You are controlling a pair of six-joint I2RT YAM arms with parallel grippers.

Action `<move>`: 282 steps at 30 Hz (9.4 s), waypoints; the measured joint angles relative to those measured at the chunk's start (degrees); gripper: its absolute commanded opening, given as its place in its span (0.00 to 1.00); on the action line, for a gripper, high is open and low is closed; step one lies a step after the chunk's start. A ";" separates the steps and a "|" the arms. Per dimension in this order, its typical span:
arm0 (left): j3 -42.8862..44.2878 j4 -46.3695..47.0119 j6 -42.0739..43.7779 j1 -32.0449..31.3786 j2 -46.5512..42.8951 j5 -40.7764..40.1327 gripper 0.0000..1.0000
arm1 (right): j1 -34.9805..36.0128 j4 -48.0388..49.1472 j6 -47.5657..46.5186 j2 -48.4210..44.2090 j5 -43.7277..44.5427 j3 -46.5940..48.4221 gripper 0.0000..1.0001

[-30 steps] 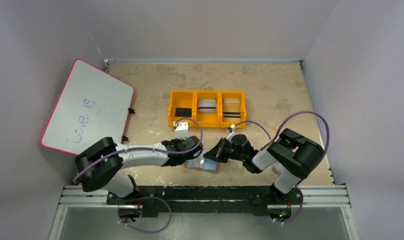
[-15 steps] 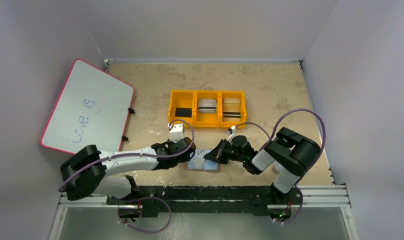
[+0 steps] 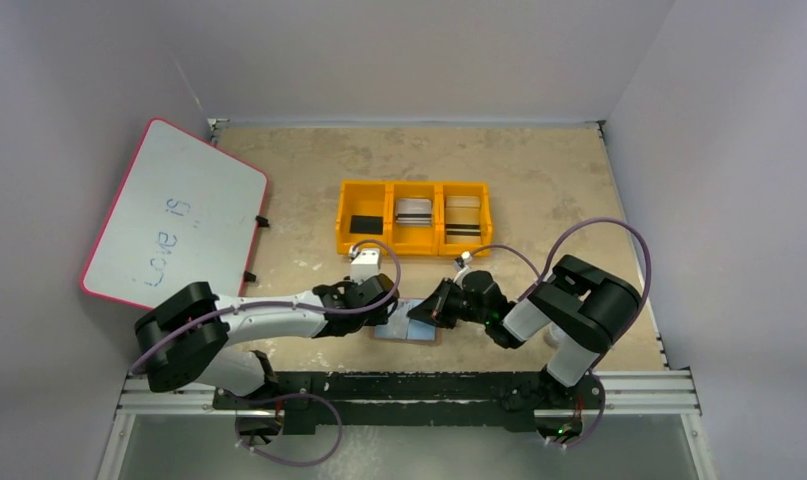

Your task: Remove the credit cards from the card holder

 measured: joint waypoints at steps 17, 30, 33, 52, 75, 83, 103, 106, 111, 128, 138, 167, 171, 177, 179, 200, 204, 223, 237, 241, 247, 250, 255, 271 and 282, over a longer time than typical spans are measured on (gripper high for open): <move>3.13 -1.79 0.66 -1.68 3.41 -2.58 0.18 | 0.00 0.46 0.50 -0.13 0.68 0.39 0.35; 4.55 -3.23 0.61 -2.32 4.72 -3.98 0.17 | 0.04 -0.81 1.01 -1.29 2.12 1.66 0.47; 4.74 -3.21 0.59 -2.45 4.94 -4.20 0.18 | 0.04 -0.87 0.90 -1.42 2.10 1.70 0.49; 4.72 -3.19 0.11 -2.45 4.76 -4.15 0.18 | 0.39 6.88 0.96 0.02 2.14 -1.09 0.57; 4.72 -3.21 -0.02 -2.45 4.57 -3.89 0.18 | 0.55 15.15 4.70 9.05 0.87 -1.49 0.01; 4.59 -3.10 -0.57 -2.45 4.57 -3.91 0.18 | 0.48 14.12 4.70 5.84 2.14 -4.33 0.00; 4.57 -3.10 -0.87 -2.45 4.57 -3.96 0.18 | -2.64 12.24 1.22 3.96 -0.17 -4.52 0.15; 4.57 -3.10 -0.87 -2.45 4.57 -3.96 0.18 | -2.64 12.24 0.68 4.92 -0.46 -3.39 0.16; 4.57 -3.08 -0.87 -2.45 4.57 -3.93 0.18 | -2.64 16.52 1.03 7.91 -0.72 -3.17 0.16; 4.57 -3.10 -0.94 -2.45 4.57 -4.11 0.17 | -2.64 7.56 -0.81 -2.40 0.87 -4.83 0.00; 4.57 -3.23 -1.14 -2.45 4.50 -4.57 0.26 | -2.64 -14.45 -6.78 -24.28 5.88 -4.90 0.00; 8.76 -23.30 -4.83 -2.08 -21.94 -24.39 0.76 | -2.71 -31.80 -66.69 -44.22 20.33 11.13 0.00; 12.96 -27.71 -2.01 2.89 -21.64 -25.44 0.78 | -2.69 -32.09 -76.00 -35.63 19.87 19.41 0.00; 15.56 -32.30 0.17 6.82 -21.42 -28.20 0.80 | -2.69 -34.47 -88.17 -24.92 20.70 29.16 0.00; 15.56 -33.94 0.24 6.84 -21.92 -29.29 0.81 | -2.69 -35.54 -91.60 -21.24 21.09 32.02 0.00; 15.85 -39.78 3.63 6.84 -26.08 -35.01 0.84 | -2.67 -42.49 -112.17 4.59 23.82 51.39 0.00; 16.65 -41.38 2.82 6.84 -25.68 -36.70 0.84 | -2.64 -43.74 -114.14 7.78 25.44 53.57 0.00; 16.83 -43.71 0.59 6.84 -31.17 -39.21 0.84 | -2.64 -42.69 -122.90 10.47 28.09 53.57 0.00; 16.83 -43.87 0.37 6.84 -34.84 -39.52 0.84 | -2.64 -37.99 -127.12 17.38 28.57 53.59 0.12; 16.83 -43.87 0.37 6.84 -34.64 -39.52 0.84 | -2.64 -37.03 -128.08 17.35 28.28 53.59 0.13; 16.83 -43.87 0.37 6.84 -34.32 -39.52 0.84 | -2.64 -36.96 -128.48 17.33 27.76 53.59 0.14; 16.83 -43.87 0.37 6.84 -34.27 -39.50 0.84 | -2.71 -36.92 -128.65 17.22 27.54 53.59 0.14; 16.83 -43.87 0.39 6.84 -33.90 -39.50 0.84 | -3.23 -36.33 -129.76 17.22 26.43 53.29 0.15; 16.83 -43.85 0.42 6.84 -33.16 -39.47 0.85 | -5.03 -37.73 -131.29 14.19 20.39 51.93 0.37; 16.83 -43.82 0.50 6.84 -31.76 -39.45 0.85 | -4.94 -36.83 -124.10 -0.13 18.97 47.34 0.46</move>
